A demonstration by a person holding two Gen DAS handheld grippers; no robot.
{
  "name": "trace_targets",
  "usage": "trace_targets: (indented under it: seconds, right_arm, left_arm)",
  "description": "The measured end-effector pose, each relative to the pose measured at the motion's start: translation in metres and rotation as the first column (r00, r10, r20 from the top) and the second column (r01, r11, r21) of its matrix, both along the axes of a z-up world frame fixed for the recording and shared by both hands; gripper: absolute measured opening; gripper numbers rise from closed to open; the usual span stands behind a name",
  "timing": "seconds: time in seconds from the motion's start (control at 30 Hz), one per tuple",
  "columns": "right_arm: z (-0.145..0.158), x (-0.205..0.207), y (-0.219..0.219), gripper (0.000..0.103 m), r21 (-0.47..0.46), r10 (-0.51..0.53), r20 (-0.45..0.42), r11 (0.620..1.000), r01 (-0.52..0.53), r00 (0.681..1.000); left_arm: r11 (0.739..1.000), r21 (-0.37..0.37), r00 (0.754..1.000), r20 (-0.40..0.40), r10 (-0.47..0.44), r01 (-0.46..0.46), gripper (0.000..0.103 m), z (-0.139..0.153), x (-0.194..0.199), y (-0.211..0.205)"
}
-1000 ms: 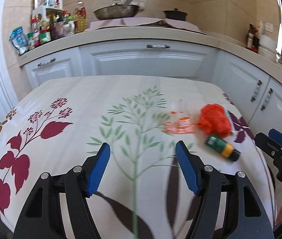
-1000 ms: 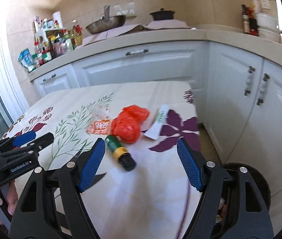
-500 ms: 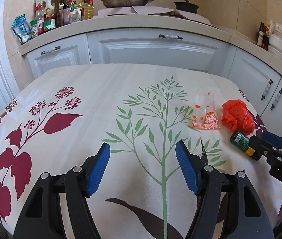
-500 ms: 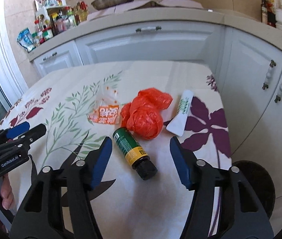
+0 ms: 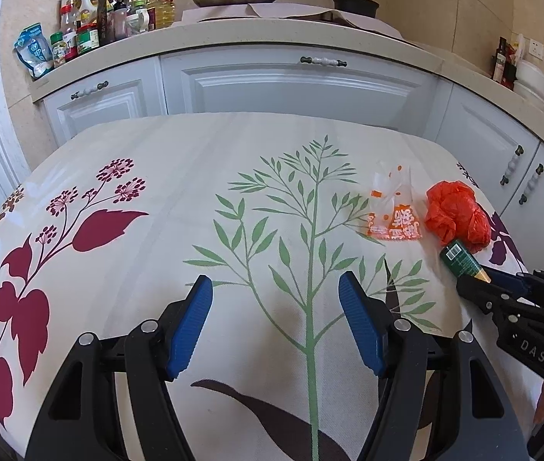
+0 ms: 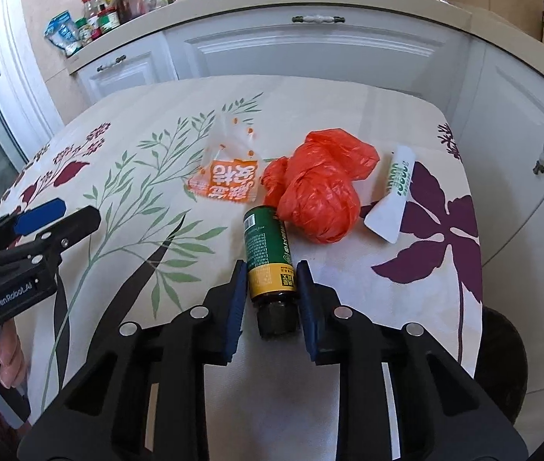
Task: Collect trash
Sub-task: 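Grasp the orange plastic bag with the left gripper while the right gripper holds the green bottle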
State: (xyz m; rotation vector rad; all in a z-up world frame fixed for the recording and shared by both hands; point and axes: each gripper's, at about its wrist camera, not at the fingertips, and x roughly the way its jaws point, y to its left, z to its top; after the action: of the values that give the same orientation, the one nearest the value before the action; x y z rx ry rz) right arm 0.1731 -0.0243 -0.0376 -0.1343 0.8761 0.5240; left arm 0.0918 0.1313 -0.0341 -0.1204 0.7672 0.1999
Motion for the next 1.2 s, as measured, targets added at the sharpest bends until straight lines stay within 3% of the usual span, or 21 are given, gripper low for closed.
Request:
trace_targets:
  seconds: [0.5,0.77,1.2]
  right_arm:
    - [0.020,-0.034,-0.048,0.024,0.065,-0.099,0.079,0.993,0.094,0.992]
    - [0.034,-0.033,-0.087,0.024,0.121,-0.218,0.150,0.972,0.201,0.964]
    - [0.042,-0.021,-0.115,0.024,0.150,-0.305,0.218,0.949,0.277,0.927]
  left_arm:
    - [0.997,0.001,0.996,0.018,-0.084,0.084,0.066,0.007,0.000,-0.041]
    - [0.990,0.013,0.989,0.036,-0.143,0.143,0.066,0.015,0.007,-0.075]
    - [0.981,0.034,0.980,0.051,-0.191,0.190,0.066,0.019,0.033,-0.118]
